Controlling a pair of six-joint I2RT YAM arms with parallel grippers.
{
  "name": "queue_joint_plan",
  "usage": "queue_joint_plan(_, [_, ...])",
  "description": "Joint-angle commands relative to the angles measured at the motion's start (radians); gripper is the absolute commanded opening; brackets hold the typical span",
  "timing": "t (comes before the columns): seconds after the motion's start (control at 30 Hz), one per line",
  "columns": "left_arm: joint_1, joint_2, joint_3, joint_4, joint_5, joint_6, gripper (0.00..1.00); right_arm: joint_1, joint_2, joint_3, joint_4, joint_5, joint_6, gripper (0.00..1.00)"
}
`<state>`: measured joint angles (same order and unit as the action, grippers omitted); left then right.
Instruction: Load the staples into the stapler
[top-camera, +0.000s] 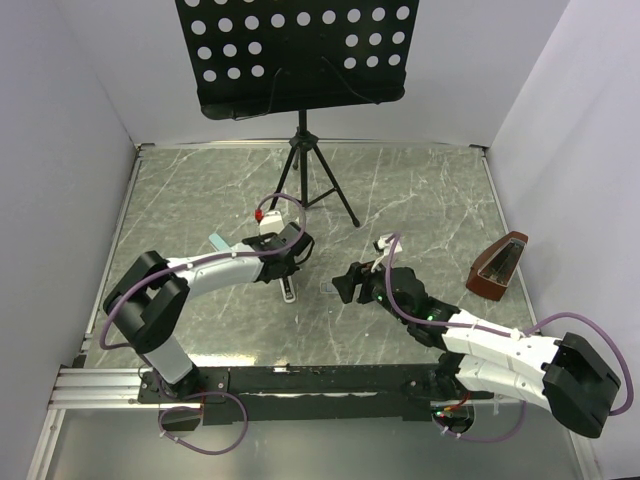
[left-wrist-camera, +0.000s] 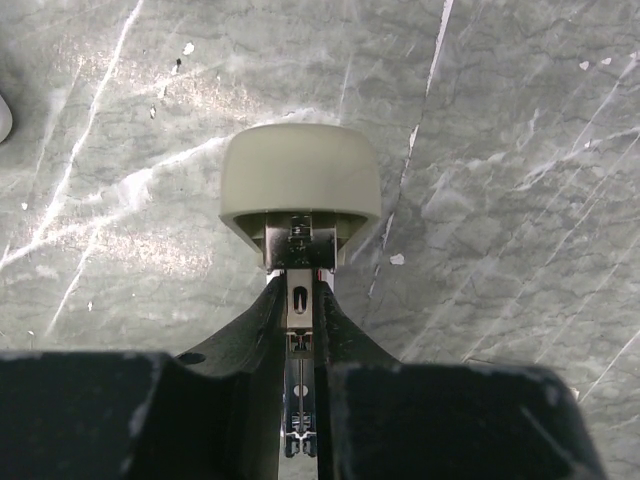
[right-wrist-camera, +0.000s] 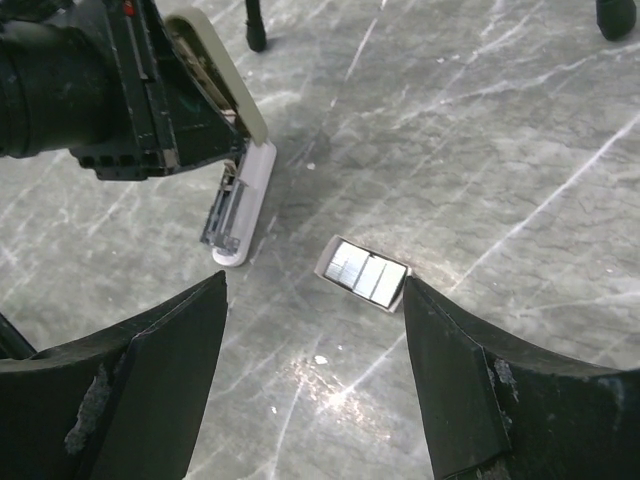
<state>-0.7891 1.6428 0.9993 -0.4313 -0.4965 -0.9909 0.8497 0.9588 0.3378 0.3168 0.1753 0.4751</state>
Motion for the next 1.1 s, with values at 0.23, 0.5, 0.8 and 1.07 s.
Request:
queue_joint_plan(0.23, [-0.025, -0.041, 0.041, -0.012, -0.028, -0.043, 0.56, -0.018, -0.012, 0.061, -0.061, 0.029, -0.027, 0.79])
queue_joint_plan(0.5, [-0.027, -0.185, 0.073, -0.07, 0.003, -0.042, 0.9, -0.02, -0.002, 0.165, -0.243, 0.064, -0.03, 0.8])
queue_joint_plan(0.8, [0.039, -0.529, 0.013, -0.052, -0.031, 0.136, 0.99, -0.034, 0.153, 0.381, -0.536, 0.015, 0.01, 0.81])
queue_joint_plan(1.07, [0.099, -0.837, 0.021, -0.021, -0.2, 0.481, 0.99, -0.04, 0.437, 0.653, -0.8, -0.031, 0.036, 0.8])
